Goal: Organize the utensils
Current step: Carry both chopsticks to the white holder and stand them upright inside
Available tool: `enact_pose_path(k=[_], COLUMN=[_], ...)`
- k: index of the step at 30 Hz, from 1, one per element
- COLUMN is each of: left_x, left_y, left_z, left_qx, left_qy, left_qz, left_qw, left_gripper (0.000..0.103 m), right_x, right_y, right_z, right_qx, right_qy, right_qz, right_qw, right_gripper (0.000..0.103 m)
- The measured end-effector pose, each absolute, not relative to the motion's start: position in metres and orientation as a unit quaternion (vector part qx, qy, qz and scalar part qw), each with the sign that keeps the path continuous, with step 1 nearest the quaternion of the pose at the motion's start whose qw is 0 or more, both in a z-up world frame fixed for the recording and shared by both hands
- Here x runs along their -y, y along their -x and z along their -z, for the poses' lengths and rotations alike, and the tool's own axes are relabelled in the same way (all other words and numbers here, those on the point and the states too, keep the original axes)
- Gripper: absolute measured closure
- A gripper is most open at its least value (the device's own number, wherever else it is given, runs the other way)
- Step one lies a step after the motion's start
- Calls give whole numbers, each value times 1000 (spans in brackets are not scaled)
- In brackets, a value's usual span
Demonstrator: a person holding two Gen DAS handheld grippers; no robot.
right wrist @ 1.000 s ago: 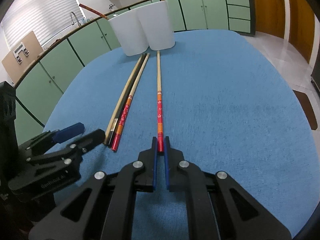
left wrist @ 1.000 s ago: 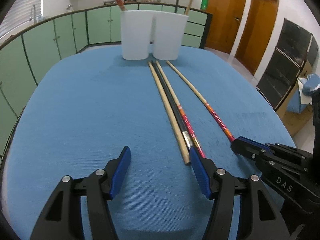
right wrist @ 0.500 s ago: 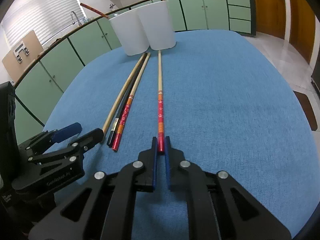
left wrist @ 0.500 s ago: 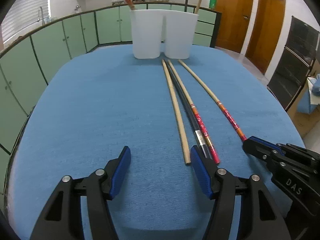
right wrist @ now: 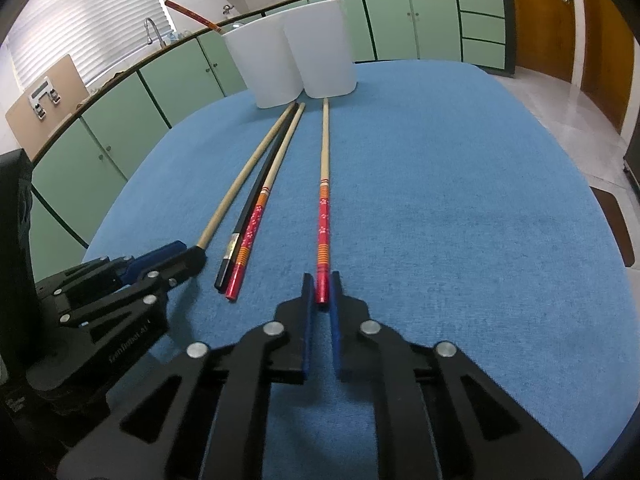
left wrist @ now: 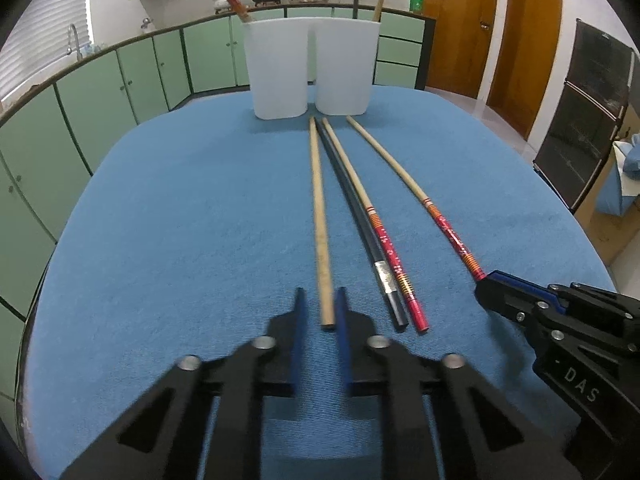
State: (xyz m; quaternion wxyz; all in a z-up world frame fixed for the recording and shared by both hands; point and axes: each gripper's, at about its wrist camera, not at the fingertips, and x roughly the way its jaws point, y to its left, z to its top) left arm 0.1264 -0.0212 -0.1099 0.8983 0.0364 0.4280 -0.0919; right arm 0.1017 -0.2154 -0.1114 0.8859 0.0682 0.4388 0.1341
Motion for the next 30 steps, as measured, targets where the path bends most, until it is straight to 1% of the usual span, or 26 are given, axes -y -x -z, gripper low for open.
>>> enact_pose_path(k=[8,19,30], left_x=[12,-5,-16], left_y=[-118,-97,-105], left_z=[98,26,-37], left_qx=[-411,-331,-262], left_qy=[-22,-13,7], left_qz=[97,101,118], left_qw=[906,938,958], left_gripper=[96,97,97], right_x=[209,223,231], right_y=[-91,-87,-107], right_z=[96,36,-26], right_qx=[-410,-343,-290], right_qy=[-35,-47,-52], right_qz=[-130,-136,-156], right_qw=[902,928,943], right_gripper=[98,98,98])
